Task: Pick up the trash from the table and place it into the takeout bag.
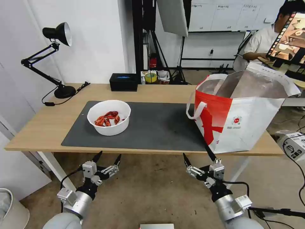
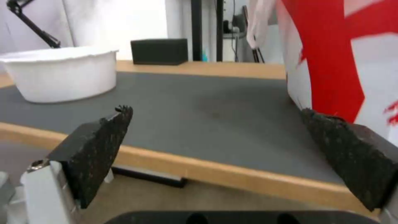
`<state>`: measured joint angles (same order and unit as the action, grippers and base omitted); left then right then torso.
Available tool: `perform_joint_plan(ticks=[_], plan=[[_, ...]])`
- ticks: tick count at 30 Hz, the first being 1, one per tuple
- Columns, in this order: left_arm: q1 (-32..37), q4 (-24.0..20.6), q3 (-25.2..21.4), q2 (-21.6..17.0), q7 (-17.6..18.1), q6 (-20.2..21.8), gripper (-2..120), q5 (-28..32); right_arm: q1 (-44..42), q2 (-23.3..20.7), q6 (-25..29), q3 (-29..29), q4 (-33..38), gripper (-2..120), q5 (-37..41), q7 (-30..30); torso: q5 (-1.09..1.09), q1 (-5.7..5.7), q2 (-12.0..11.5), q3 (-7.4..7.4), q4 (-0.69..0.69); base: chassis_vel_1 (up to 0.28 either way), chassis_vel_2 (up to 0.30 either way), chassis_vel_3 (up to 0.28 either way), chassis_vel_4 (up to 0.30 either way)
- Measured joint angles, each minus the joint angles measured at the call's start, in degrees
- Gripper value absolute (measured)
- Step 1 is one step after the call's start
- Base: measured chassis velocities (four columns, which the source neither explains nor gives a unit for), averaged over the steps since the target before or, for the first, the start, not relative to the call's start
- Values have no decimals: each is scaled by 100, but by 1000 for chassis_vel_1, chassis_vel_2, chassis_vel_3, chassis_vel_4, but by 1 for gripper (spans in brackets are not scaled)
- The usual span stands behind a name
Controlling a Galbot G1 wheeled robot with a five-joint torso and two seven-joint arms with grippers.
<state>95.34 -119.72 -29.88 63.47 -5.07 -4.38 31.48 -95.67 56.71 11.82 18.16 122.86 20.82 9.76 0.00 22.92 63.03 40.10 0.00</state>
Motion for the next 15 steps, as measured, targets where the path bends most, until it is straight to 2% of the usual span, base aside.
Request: perform_joint_plan(ticks=[15], plan=[[-2, 60, -22, -41, -6, -23, 100, 23, 2, 64, -95, -9, -149, 100, 28, 18, 0, 0, 0, 0, 0, 0, 0, 0, 0]])
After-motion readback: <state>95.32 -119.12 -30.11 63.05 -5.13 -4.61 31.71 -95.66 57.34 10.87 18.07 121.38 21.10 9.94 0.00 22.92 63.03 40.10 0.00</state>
